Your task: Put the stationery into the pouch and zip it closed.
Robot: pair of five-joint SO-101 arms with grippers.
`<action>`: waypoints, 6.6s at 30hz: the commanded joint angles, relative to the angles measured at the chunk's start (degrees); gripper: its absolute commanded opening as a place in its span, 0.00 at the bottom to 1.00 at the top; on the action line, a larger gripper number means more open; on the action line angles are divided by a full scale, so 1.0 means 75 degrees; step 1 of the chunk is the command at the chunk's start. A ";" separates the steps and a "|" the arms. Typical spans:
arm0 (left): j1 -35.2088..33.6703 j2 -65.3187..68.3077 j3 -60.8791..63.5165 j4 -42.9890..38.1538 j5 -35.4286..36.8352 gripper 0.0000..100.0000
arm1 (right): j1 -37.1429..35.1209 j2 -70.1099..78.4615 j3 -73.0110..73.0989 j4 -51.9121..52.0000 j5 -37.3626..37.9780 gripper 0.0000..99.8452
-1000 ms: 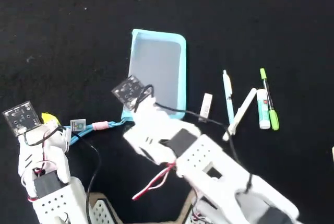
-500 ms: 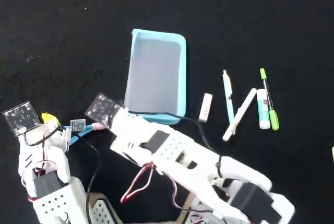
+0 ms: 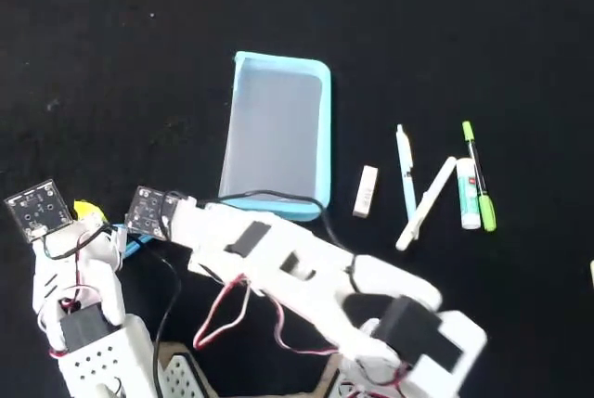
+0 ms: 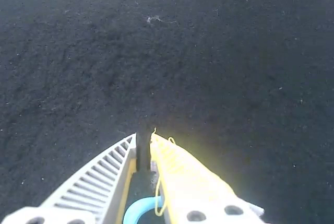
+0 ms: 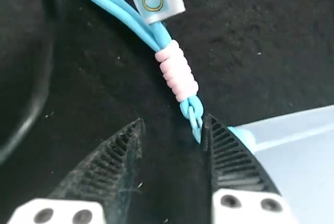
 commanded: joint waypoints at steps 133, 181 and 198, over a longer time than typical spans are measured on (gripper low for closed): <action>-0.0147 -0.0012 0.0053 -0.0141 0.0059 0.06 | 0.3270 -0.0264 -0.1659 0.4396 -0.4267 0.01; -0.0147 -0.0012 0.0053 -0.0129 0.0059 0.06 | 0.2895 -0.0826 -0.0662 0.4126 -0.2227 0.02; -0.0147 -0.0012 0.0053 -0.0152 0.0059 0.06 | 0.2766 -0.1213 -0.0873 0.4208 -0.1700 0.17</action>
